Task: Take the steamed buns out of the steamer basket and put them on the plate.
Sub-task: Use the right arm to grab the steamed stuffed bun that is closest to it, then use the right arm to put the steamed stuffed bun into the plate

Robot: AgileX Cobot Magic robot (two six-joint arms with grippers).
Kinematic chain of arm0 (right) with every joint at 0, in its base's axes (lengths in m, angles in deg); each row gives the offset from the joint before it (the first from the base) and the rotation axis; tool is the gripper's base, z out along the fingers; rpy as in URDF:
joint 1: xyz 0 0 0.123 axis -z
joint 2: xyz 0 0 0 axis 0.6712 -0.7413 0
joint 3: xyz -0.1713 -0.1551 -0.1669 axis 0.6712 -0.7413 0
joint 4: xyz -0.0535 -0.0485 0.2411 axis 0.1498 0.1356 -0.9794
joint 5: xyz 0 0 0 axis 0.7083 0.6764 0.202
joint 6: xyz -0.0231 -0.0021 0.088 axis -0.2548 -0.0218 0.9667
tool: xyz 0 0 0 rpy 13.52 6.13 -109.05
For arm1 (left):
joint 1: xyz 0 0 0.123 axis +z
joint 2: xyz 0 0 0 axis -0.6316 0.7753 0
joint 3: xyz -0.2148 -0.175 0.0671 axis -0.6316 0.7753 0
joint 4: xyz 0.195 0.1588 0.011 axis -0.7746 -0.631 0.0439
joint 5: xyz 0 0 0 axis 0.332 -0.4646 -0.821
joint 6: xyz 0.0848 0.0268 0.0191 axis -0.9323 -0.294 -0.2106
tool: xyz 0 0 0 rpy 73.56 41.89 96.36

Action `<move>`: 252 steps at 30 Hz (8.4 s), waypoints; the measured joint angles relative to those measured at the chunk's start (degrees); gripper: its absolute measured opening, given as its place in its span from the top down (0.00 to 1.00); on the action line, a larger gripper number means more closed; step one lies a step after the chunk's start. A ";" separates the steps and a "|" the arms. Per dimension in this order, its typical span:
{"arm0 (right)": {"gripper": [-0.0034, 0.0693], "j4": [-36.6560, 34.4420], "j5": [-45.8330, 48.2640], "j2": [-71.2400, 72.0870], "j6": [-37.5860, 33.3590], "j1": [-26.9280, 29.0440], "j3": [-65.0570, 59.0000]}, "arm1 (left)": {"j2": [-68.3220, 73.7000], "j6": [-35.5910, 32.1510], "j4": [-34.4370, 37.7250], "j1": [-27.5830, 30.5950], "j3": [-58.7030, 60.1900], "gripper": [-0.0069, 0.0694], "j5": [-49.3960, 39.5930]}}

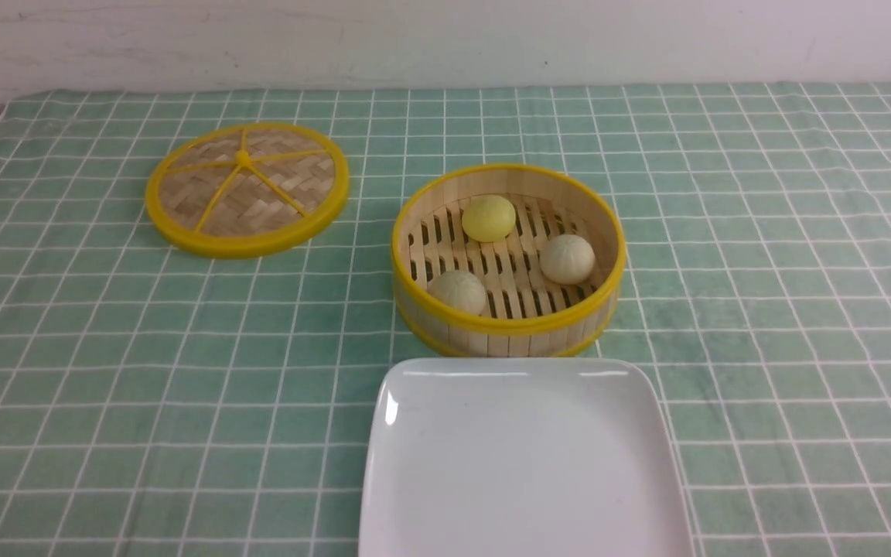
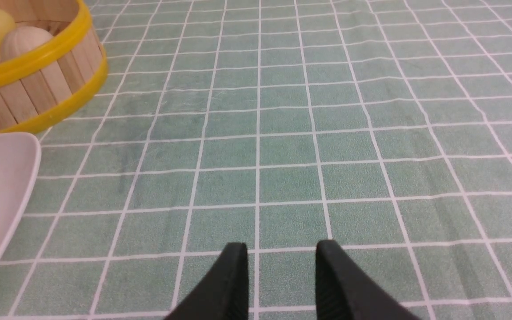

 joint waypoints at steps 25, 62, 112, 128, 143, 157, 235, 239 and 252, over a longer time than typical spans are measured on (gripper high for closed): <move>0.62 -7.52 9.89 0.40 -2.78 0.00 27.90 | 0.00 0.00 0.00 0.00 0.00 0.59 0.00; 0.62 -13.96 13.35 0.40 -2.78 -1.55 27.96 | 0.00 15.23 13.36 0.00 0.36 0.59 13.59; 0.51 -28.90 46.32 -70.67 -37.82 -7.09 76.55 | 21.45 -36.78 59.02 0.00 -33.08 0.36 -15.51; 0.49 -14.95 34.42 -86.46 -37.10 -19.37 79.99 | 39.67 -61.22 72.33 0.00 -36.82 0.36 -14.57; 0.41 -13.67 35.07 -99.47 -35.99 -20.68 94.15 | 39.67 -63.63 74.35 0.00 -36.82 0.36 -12.89; 0.51 -16.76 41.75 -99.51 -35.99 -20.68 94.66 | 39.67 -66.76 74.18 0.00 -36.82 0.36 -10.52; 0.89 -2.71 28.22 -125.03 -36.22 -23.37 106.24 | 39.67 -66.72 74.75 0.00 -36.82 0.36 -12.30; 0.92 -2.64 29.21 -124.09 -36.22 -23.44 106.72 | 39.67 -66.72 74.75 0.00 -36.82 0.36 -12.17; 0.92 -3.57 48.04 -102.28 -31.06 -23.51 115.50 | 39.67 -66.72 74.75 0.00 -36.82 0.36 -11.64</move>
